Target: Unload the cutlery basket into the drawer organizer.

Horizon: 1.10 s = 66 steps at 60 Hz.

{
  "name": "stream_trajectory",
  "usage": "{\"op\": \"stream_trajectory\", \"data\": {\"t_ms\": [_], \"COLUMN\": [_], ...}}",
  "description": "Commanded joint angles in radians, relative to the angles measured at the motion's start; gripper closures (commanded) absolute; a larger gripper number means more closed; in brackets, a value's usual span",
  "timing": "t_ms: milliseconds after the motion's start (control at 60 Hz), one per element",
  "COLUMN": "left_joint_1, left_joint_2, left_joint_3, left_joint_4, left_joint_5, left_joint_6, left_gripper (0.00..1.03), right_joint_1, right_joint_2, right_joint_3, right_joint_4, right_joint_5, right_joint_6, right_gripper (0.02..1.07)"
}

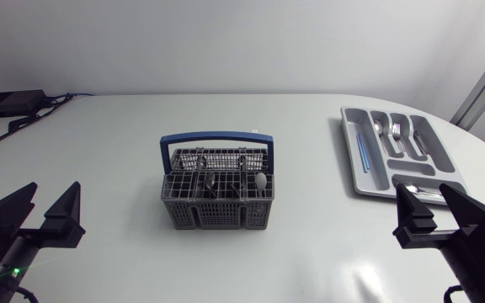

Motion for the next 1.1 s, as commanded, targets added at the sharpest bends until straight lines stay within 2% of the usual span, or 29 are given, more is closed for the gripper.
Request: {"op": "stream_trajectory", "data": {"t_ms": [0,117,250,700,883,1083], "left_joint_1": [-0.008,-0.008,-0.003,0.002,0.0,-0.014], "left_joint_2": [-0.007,-0.007,-0.007,-0.004,0.036,0.188], "left_joint_3": [-0.023,-0.022,-0.018,0.075,0.126,0.238], "left_joint_4": [0.003,0.002,0.011,0.009,0.003,-0.032], "left_joint_5": [-0.004,-0.005,-0.036,-0.039,-0.041,-0.041], "left_joint_6": [-0.033,-0.054,-0.021,-0.016,-0.031,-0.047], "left_gripper": [0.05,0.05,0.05,0.05,0.05,0.06], "right_joint_1": [-0.004,-0.002,-0.005,0.002,0.002,0.002], "right_joint_2": [-0.007,-0.007,-0.009,0.007,0.07,0.244], "right_joint_3": [-0.014,-0.014,-0.011,0.038,0.075,0.156], "right_joint_4": [-0.007,-0.007,0.004,0.016,0.04,0.099], "right_joint_5": [0.002,0.004,0.019,0.056,0.059,0.068], "right_joint_6": [-0.004,-0.004,-0.004,-0.014,-0.024,-0.024], "right_gripper": [0.06,0.06,0.06,0.07,0.07,0.07]}}
